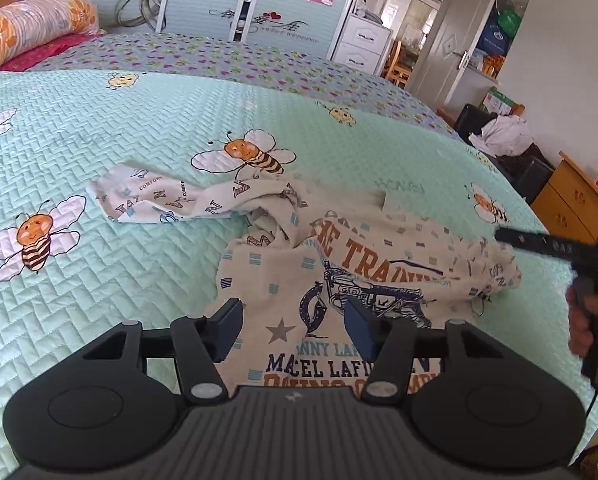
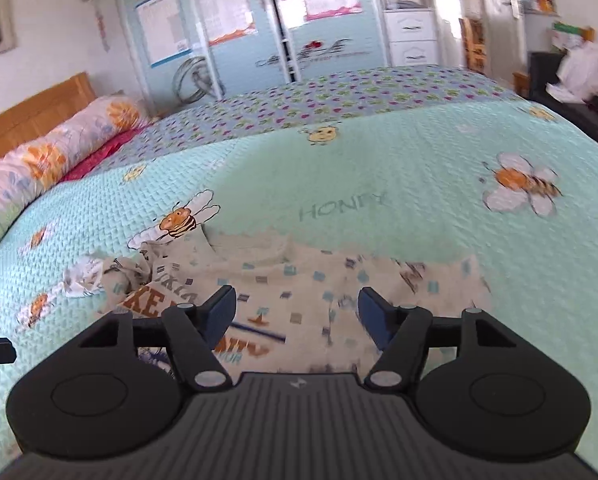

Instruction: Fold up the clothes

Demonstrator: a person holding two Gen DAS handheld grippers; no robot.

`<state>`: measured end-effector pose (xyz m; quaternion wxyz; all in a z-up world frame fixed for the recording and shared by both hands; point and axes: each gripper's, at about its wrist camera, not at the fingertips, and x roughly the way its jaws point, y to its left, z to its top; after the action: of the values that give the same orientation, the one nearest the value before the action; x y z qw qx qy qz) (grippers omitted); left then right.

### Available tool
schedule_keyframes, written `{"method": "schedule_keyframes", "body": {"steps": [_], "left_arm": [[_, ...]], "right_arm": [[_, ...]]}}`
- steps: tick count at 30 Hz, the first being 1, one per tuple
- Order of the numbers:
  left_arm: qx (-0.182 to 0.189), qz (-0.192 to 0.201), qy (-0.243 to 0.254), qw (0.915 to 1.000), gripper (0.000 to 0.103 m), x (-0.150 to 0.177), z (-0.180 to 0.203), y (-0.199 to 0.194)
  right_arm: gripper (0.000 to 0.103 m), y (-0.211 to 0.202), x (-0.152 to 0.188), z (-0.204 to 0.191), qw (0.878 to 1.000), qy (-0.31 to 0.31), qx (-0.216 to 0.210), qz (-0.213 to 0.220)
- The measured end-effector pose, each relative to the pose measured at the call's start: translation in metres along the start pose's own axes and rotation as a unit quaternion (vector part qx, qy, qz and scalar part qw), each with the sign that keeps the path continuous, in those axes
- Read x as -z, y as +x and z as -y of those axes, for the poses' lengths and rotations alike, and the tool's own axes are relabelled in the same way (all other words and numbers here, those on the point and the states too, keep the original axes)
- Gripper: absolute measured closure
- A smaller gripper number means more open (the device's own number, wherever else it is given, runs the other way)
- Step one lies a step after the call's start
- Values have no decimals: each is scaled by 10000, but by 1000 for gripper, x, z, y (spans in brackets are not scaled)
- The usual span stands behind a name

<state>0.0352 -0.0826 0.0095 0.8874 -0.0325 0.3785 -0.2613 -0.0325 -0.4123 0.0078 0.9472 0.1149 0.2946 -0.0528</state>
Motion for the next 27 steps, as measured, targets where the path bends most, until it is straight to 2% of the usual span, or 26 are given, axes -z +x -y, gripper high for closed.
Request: {"method": "schedule_keyframes", "body": {"steps": [3,6,8,10,11,12,13,17,20,22,24,25,27], "left_arm": [[-16,-70,55,10000,44,-2,-7,13],[-21,-199,-38,9998,44,-1,-17,28],[-30,-290,-132,9995,44,2,-24,37],[-32,-377,-245,9990,44,5,-29,45],[-27,-406,-303,9987,44,7,-32,47],[-12,-423,-352,9985,44,8,-34,48],[9,-418,-382,9984,44,10,-35,47],[100,-283,-476,9984,44,16,-36,29],[197,-180,-519,9983,43,23,-33,14],[262,-146,-530,9981,43,28,-30,6],[363,-181,-547,9977,43,32,-24,2],[424,-192,-548,9974,43,34,-21,0],[511,-144,-471,9975,43,37,-15,-10]], "right_arm": [[35,48,-16,6,9986,-376,-68,-355],[36,103,-16,21,9965,-295,115,-770],[50,134,-9,28,9944,-144,191,-1032],[55,139,-7,23,9942,-176,318,-1015],[72,140,-7,20,9942,-207,386,-983],[84,140,-6,16,9941,-238,453,-952],[102,133,-10,15,9950,-175,479,-857],[101,59,-31,17,9976,340,593,82],[101,-15,-17,13,9939,615,576,712],[101,-45,1,9,9926,730,559,792],[89,-51,23,7,9956,722,426,416],[76,-50,35,8,9957,718,519,257],[74,-54,58,9,9900,964,1001,220]]}}
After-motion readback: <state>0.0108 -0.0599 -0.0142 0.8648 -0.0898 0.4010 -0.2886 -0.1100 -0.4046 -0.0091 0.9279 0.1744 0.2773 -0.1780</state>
